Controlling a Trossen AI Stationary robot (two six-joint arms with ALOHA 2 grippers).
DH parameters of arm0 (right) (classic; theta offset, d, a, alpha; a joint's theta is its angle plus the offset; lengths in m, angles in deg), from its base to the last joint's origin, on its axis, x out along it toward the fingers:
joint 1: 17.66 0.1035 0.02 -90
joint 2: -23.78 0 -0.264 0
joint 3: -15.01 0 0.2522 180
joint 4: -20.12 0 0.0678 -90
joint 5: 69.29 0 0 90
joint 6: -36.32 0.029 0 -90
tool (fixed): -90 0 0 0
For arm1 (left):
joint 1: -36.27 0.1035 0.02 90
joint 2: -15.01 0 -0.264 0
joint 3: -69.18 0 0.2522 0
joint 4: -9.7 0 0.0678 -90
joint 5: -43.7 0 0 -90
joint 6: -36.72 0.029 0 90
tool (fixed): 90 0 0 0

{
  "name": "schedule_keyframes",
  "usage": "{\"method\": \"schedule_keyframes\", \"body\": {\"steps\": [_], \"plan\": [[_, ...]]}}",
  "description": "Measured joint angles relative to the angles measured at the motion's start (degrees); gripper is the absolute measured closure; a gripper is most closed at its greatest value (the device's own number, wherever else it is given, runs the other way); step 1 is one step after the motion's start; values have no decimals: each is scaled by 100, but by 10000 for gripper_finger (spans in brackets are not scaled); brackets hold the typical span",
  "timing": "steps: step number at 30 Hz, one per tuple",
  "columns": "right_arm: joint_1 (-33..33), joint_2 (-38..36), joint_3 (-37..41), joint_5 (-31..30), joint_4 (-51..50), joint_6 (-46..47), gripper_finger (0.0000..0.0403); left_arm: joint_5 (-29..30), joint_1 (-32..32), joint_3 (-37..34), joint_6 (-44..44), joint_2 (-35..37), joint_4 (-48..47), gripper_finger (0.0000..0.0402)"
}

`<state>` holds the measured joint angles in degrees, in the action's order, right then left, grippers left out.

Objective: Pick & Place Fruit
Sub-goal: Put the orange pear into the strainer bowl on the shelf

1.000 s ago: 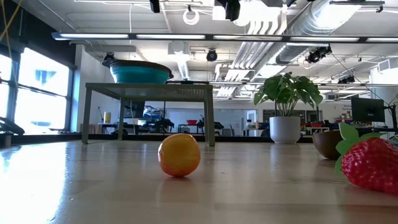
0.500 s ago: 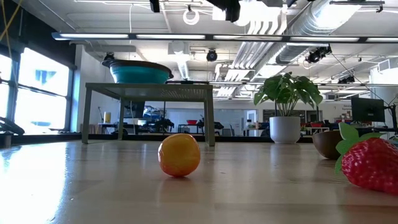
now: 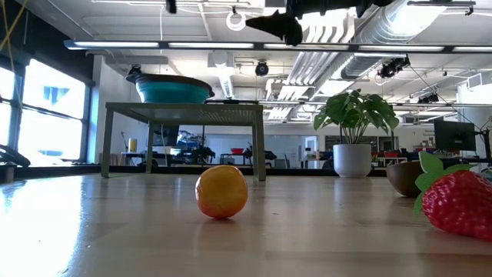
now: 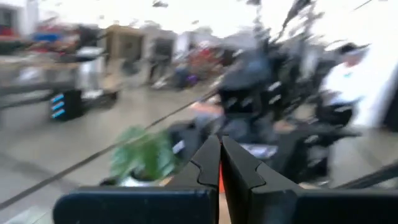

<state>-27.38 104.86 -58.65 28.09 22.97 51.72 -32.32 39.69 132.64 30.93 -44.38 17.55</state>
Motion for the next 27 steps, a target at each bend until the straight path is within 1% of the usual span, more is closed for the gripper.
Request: {"method": "schedule_keyframes", "body": {"steps": [3, 7, 11, 22, 27], "plan": [[-58, 0, 0, 8, -94, -3, 66, 502, 0, -2, 3, 209, -400, 401], [-113, 0, 0, 34, -138, -19, 69, 896, 78, 0, 3, 400, -726, 401], [-191, 0, 0, 40, -144, -127, 69, 918, 385, -2, -129, 452, -916, 401], [-349, 0, 0, 22, -303, -374, 77, 922, 1629, 0, -687, 417, -1407, 401], [-430, 0, 0, 0, -289, -515, 78, 922, 2077, -2, -1072, 413, -1948, 401]]}}
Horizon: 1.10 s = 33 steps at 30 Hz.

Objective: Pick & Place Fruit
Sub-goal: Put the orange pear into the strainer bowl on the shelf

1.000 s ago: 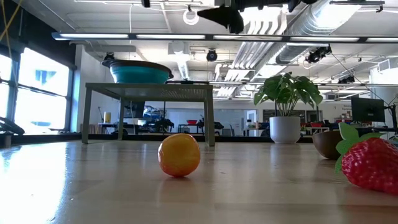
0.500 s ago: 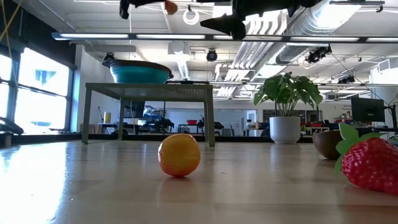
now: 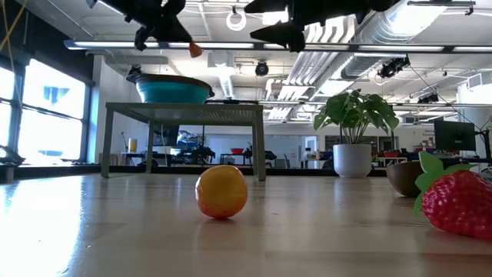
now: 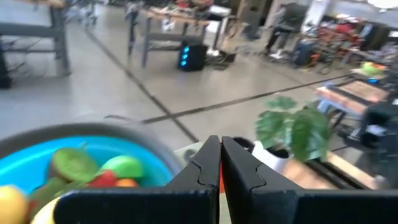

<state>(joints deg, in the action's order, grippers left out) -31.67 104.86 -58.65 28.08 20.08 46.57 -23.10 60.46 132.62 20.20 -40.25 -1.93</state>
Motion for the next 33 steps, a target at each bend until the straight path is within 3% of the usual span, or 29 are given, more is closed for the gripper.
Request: {"method": "schedule_keyframes", "body": {"steps": [11, 24, 33], "plan": [[-569, 0, 2, -769, 201, 3, 78, 38, 837, 0, -224, 0, -695, 401], [-888, 0, 2, -1057, 195, 214, 78, 34, 1881, 0, -354, -101, -1115, 401], [-886, 0, 2, -1196, 195, 216, 78, -328, 2291, 2, -343, -504, -728, 401]]}}
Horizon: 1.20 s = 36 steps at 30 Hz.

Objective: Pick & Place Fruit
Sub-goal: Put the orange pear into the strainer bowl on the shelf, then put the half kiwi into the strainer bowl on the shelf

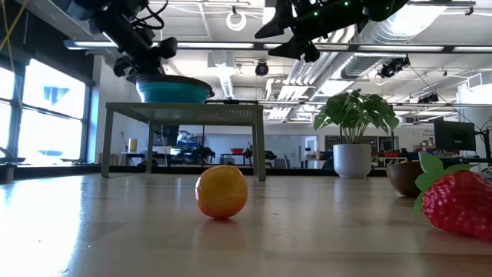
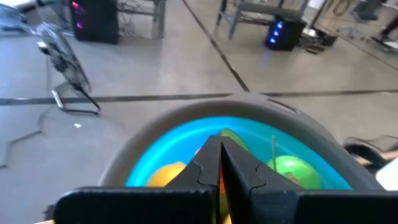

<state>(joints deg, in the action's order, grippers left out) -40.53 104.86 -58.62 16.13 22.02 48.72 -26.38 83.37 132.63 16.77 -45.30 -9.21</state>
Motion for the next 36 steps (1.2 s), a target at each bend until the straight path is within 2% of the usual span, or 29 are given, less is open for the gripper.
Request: {"method": "schedule_keyframes", "body": {"steps": [3, 12, 17, 24, 33, 36], "plan": [[0, 0, 0, 0, -2, 0, 78, -283, 143, 0, -2, -138, 99, 401], [0, 0, 2, 18, -9, 2, 78, -249, 165, -1, -7, -337, 357, 393], [0, 0, 2, 24, -75, 3, 78, -204, 165, 0, -9, -325, 700, 358], [0, 0, 4, 31, -184, 4, 78, -231, 165, -2, -11, -317, 721, 300], [0, 0, 4, 62, -179, 4, 78, -1050, 165, -1, -494, -45, 838, 286], [0, 0, 4, 260, -177, 4, 78, -1338, 163, 0, -586, 126, 861, 286]]}}
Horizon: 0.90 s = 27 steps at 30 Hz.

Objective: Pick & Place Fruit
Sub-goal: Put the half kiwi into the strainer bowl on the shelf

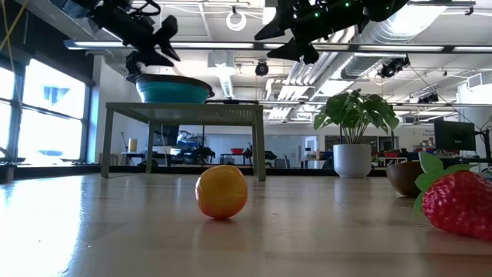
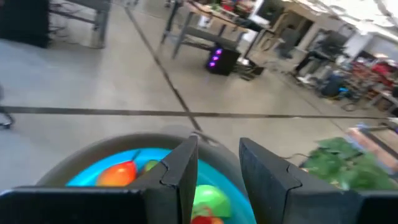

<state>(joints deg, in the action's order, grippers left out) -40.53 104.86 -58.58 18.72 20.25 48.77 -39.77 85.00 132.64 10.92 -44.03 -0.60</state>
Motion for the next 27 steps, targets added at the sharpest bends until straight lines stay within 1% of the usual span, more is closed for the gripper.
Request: {"method": "schedule_keyframes", "body": {"steps": [3, 5, 8, 11, 15, 21, 27], "plan": [[20, 0, 0, 246, 0, 39, 78, -309, -8, 0, -10, 145, -15, 286], [43, 0, 0, 381, 1, 110, 78, -445, -122, 0, -40, 205, -2, 286], [91, 0, 0, 510, 4, 131, 78, -453, -499, 0, -39, 202, -17, 286], [151, 0, 0, 512, 54, 129, 78, -374, -972, 0, -37, 199, -16, 286], [224, 0, 0, 514, 145, 95, 78, 102, -1761, 0, 8, 181, -63, 286], [225, 0, -2, 509, 306, -64, 78, 602, -2970, 0, 21, 181, -59, 286], [225, 0, -1, 542, 348, -68, 78, 1768, -4290, 0, 37, 181, -31, 286]]}}
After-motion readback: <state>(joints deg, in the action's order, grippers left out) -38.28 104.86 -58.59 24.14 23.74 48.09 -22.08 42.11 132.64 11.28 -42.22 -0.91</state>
